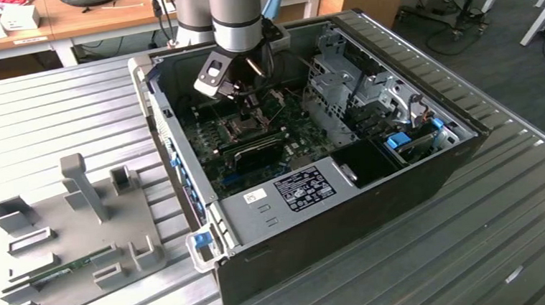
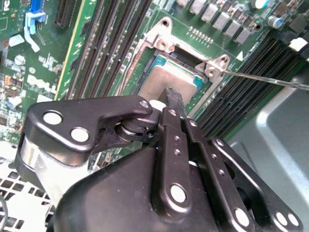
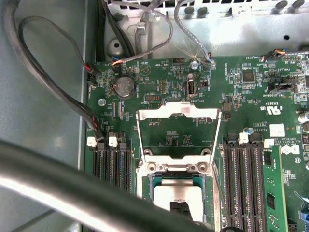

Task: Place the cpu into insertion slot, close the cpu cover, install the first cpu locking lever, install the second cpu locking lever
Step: 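Place the cpu into insertion slot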

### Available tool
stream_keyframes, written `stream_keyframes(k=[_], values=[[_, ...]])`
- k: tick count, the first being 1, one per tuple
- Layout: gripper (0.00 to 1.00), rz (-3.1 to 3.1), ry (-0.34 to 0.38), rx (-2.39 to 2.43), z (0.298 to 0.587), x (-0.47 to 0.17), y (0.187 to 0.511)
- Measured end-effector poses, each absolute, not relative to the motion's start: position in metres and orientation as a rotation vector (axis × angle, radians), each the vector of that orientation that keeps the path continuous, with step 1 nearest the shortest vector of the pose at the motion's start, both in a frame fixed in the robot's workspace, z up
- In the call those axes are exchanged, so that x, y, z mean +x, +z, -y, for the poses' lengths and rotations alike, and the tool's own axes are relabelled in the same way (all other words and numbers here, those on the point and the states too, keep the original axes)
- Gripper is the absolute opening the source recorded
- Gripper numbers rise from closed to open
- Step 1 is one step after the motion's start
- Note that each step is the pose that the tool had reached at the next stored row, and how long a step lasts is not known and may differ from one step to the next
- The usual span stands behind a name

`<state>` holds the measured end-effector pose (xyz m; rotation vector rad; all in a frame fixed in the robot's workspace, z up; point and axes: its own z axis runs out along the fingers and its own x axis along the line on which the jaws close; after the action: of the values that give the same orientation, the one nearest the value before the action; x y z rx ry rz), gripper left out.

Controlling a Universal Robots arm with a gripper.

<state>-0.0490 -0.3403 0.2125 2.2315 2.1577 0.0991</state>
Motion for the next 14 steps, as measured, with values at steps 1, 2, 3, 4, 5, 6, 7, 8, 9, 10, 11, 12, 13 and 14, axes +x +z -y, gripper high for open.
stream_keyframes(k=[1, 2, 3, 4, 5, 6, 7, 8, 9, 10, 11, 12, 13, 14], values=[[0.1, -2.163, 0.09, 2.237, 0.3403, -0.0487, 0.2124], [0.1, -2.167, 0.082, 2.241, 0.3403, -0.0485, 0.2123], [0.1, -2.167, 0.079, 2.242, 0.3404, -0.0485, 0.2124], [0.1, -2.167, 0.079, 2.242, 0.3404, -0.0485, 0.2124], [0.1, -2.167, 0.079, 2.242, 0.3404, -0.0485, 0.2123], [0.1, -2.167, 0.079, 2.242, 0.3404, -0.0486, 0.2123], [0.1, -2.167, 0.08, 2.242, 0.3403, -0.0485, 0.2123], [0.1, -2.168, 0.08, 2.242, 0.3403, -0.0485, 0.2124], [0.1, -2.168, 0.08, 2.242, 0.3403, -0.0485, 0.2132], [0.1, -2.168, 0.08, 2.242, 0.3403, -0.0485, 0.2138], [0.1, -2.168, 0.079, 2.242, 0.3403, -0.0485, 0.2144], [0.1, -2.168, 0.08, 2.242, 0.3403, -0.0485, 0.2152], [0.1, -2.168, 0.08, 2.242, 0.3403, -0.0484, 0.2153], [0.1, -2.168, 0.08, 2.242, 0.3403, -0.0478, 0.2153]])
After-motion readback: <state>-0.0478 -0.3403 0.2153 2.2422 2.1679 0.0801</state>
